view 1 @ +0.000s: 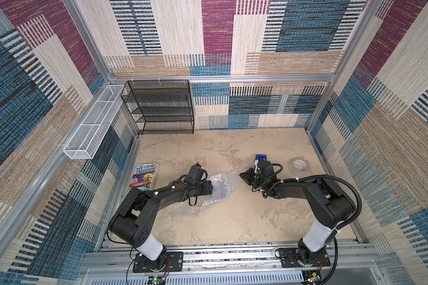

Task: Wrap bowls in bubble wrap
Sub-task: Wrap the bowl in bubble wrap.

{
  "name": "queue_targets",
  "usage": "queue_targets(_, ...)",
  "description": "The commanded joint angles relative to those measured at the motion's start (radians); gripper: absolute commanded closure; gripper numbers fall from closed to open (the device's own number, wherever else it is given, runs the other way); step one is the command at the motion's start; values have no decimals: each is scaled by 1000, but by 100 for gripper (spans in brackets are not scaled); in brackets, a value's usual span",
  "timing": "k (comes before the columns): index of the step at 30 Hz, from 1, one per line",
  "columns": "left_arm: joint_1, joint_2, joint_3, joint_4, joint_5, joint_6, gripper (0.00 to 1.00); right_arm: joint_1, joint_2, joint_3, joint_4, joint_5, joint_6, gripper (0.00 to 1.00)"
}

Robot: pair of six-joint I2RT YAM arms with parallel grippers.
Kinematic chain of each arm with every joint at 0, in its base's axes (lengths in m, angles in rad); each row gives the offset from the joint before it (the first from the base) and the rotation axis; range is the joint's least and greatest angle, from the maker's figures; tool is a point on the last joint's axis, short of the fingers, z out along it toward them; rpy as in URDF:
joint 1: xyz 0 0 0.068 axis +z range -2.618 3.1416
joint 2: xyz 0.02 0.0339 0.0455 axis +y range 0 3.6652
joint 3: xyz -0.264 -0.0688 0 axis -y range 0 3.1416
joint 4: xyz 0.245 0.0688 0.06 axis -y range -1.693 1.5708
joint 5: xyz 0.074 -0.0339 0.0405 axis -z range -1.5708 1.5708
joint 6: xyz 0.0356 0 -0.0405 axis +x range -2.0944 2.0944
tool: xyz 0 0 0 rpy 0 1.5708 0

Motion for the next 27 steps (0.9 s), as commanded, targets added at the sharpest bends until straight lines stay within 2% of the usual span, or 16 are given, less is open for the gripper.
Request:
queue_targets(1, 1, 23, -1, -90, -1, -21, 28, 3, -7, 11, 64, -24, -49, 100)
queue_targets(20, 0, 27, 18, -131, -24, -39, 30, 81, -52, 20, 216, -276, -314, 100)
queue_targets(27, 1, 36, 22, -132, -23, -51, 30, 132, -57, 34, 188, -326, -398, 100)
